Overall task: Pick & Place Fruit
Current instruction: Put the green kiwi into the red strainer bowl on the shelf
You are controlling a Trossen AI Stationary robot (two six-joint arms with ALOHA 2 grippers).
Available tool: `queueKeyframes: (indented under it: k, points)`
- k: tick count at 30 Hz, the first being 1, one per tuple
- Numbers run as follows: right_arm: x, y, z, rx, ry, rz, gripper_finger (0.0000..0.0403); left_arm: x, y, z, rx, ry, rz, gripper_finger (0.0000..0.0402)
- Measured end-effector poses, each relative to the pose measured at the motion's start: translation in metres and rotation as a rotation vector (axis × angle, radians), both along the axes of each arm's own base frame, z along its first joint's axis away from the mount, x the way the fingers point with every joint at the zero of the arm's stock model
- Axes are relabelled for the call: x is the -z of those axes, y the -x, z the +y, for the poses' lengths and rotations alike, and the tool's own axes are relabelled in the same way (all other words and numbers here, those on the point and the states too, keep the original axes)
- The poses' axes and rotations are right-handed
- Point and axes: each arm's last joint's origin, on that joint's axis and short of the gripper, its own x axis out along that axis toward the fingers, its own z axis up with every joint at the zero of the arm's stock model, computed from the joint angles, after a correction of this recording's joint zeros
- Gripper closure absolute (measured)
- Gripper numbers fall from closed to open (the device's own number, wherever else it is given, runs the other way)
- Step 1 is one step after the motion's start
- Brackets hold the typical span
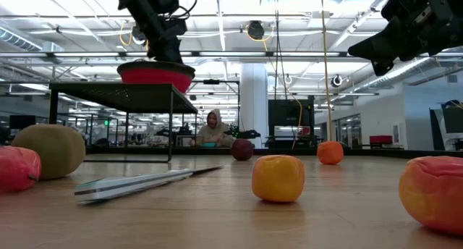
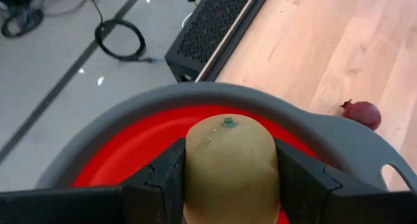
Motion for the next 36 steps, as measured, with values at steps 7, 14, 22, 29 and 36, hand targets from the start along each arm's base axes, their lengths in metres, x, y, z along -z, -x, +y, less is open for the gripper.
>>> queueKeyframes:
  k: [7, 14, 22, 29, 36]
  points:
    - [0.000, 0.000, 0.000, 0.000, 0.000, -0.001, 0.0403, 0.009, -0.003, 0.008, -0.095, 0.075, -0.016, 0.0218]
    - [0.000, 0.000, 0.000, 0.001, -0.017, -0.002, 0.0403, 0.015, -0.007, 0.011, -0.102, 0.093, -0.008, 0.0218]
    - [0.000, 0.000, 0.000, 0.002, -0.023, -0.002, 0.0403, 0.015, -0.007, 0.011, -0.099, 0.087, -0.006, 0.0218]
    - [0.000, 0.000, 0.000, 0.002, -0.022, -0.003, 0.0403, 0.015, -0.007, 0.011, -0.099, 0.085, -0.005, 0.0218]
    - [0.000, 0.000, 0.000, 0.002, -0.022, -0.003, 0.0403, 0.015, -0.007, 0.011, -0.103, 0.088, -0.007, 0.0200]
